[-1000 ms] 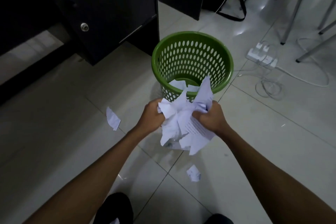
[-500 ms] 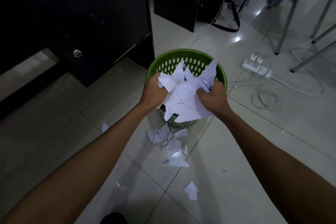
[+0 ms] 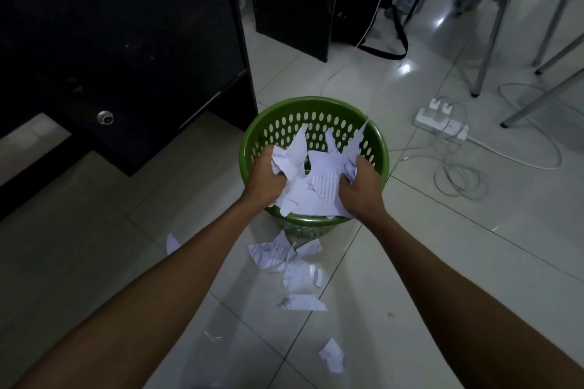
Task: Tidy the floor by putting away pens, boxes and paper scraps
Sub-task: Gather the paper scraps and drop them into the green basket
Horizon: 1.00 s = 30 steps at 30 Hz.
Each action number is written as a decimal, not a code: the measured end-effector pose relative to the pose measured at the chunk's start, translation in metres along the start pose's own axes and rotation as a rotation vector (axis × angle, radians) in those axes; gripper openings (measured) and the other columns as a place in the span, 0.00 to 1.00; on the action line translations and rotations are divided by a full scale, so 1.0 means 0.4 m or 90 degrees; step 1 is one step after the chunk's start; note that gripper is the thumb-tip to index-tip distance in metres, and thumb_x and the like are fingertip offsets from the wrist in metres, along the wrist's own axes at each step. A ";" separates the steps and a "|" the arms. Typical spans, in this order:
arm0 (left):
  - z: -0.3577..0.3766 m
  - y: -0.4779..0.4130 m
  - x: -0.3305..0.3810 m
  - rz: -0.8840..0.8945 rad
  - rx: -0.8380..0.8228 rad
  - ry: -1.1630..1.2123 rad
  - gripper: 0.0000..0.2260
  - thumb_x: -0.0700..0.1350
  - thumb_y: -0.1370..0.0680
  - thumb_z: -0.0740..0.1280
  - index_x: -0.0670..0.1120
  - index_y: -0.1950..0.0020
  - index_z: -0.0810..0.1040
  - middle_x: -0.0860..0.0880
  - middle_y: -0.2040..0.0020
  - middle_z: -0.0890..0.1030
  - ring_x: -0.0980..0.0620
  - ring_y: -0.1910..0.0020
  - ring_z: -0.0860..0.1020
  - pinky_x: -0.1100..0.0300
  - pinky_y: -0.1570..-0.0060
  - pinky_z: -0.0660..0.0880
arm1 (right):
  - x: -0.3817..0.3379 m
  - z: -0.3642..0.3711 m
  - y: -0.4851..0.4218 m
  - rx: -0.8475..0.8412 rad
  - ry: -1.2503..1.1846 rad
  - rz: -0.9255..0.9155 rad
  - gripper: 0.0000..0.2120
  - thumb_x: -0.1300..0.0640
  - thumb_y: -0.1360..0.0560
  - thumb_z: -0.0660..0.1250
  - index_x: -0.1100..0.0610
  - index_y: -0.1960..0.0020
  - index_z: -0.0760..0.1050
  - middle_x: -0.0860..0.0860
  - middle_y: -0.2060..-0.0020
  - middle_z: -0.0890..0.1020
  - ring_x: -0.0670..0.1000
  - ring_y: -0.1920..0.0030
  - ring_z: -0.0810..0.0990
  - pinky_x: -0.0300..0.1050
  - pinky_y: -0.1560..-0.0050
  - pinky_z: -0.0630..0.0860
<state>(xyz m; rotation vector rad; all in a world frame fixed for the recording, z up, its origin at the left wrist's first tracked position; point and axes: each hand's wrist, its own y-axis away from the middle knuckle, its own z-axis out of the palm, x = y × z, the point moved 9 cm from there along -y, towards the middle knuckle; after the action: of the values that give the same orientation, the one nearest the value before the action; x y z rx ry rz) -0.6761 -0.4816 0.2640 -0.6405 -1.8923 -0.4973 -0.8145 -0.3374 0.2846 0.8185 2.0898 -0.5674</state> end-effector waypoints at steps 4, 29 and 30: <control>0.020 -0.003 -0.016 -0.022 -0.002 -0.047 0.16 0.32 0.26 0.66 0.42 0.40 0.70 0.48 0.46 0.75 0.49 0.46 0.76 0.60 0.50 0.73 | 0.016 0.024 -0.013 -0.021 0.011 -0.016 0.01 0.62 0.25 0.64 0.58 0.54 0.74 0.52 0.58 0.78 0.52 0.57 0.76 0.39 0.59 0.69; 0.018 -0.017 -0.042 -0.085 0.027 -0.150 0.15 0.36 0.27 0.68 0.42 0.41 0.77 0.46 0.41 0.79 0.49 0.41 0.77 0.61 0.43 0.71 | 0.071 0.051 -0.030 -0.077 0.124 0.077 0.26 0.56 0.27 0.70 0.61 0.32 0.69 0.57 0.40 0.79 0.57 0.40 0.77 0.48 0.39 0.72; 0.018 -0.016 -0.039 -0.082 0.024 -0.142 0.14 0.36 0.27 0.68 0.42 0.42 0.78 0.46 0.41 0.80 0.49 0.42 0.77 0.62 0.43 0.71 | 0.069 0.051 -0.029 -0.075 0.123 0.071 0.24 0.56 0.27 0.69 0.61 0.32 0.70 0.58 0.42 0.80 0.57 0.43 0.79 0.49 0.41 0.74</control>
<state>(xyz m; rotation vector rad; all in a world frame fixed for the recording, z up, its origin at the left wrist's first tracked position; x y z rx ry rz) -0.6804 -0.4854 0.2466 -0.5700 -2.1582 -0.4865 -0.8250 -0.3484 0.2518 0.9459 2.2126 -0.3126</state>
